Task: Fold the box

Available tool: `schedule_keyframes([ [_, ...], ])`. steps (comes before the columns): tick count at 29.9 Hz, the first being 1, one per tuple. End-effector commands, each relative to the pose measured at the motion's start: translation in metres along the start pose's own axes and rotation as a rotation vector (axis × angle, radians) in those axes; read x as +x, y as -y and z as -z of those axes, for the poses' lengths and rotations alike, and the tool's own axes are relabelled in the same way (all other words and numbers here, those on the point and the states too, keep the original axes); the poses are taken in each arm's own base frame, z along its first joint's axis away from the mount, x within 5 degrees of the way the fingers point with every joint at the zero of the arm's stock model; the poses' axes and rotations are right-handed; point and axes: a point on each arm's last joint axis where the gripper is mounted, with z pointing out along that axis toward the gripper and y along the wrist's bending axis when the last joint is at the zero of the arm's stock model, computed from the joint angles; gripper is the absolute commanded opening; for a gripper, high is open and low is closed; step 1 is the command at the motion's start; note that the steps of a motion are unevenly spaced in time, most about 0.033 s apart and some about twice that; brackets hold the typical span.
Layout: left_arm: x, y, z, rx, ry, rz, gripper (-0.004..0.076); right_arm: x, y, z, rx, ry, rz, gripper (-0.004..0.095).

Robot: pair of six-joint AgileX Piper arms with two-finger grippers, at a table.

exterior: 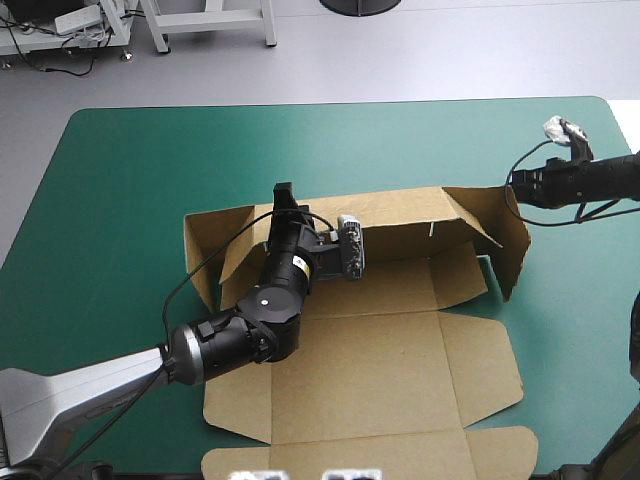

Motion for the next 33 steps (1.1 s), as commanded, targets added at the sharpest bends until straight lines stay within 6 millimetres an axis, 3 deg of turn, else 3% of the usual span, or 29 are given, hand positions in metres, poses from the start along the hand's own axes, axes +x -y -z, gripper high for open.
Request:
schedule_keyframes([
  [1,0.001,-0.016,0.011,-0.051,0.002,0.048,-0.0006,0.004,-0.032,0.019,-0.062,0.044,0.085,-0.0025],
  [5,0.002,-0.017,0.011,-0.053,-0.005,0.048,-0.0006,0.017,-0.043,0.024,-0.063,0.042,0.135,-0.0025],
  [18,0.002,-0.016,0.011,-0.047,-0.006,0.069,-0.0006,0.027,-0.071,0.049,0.001,0.052,0.173,-0.0025],
  [23,0.002,-0.016,0.011,-0.047,-0.006,0.075,-0.0006,0.050,-0.073,0.044,-0.021,0.023,0.169,-0.0025],
  [33,0.002,-0.016,0.011,-0.046,-0.007,0.075,-0.0006,0.075,-0.087,0.047,-0.033,0.021,0.180,-0.0025],
])
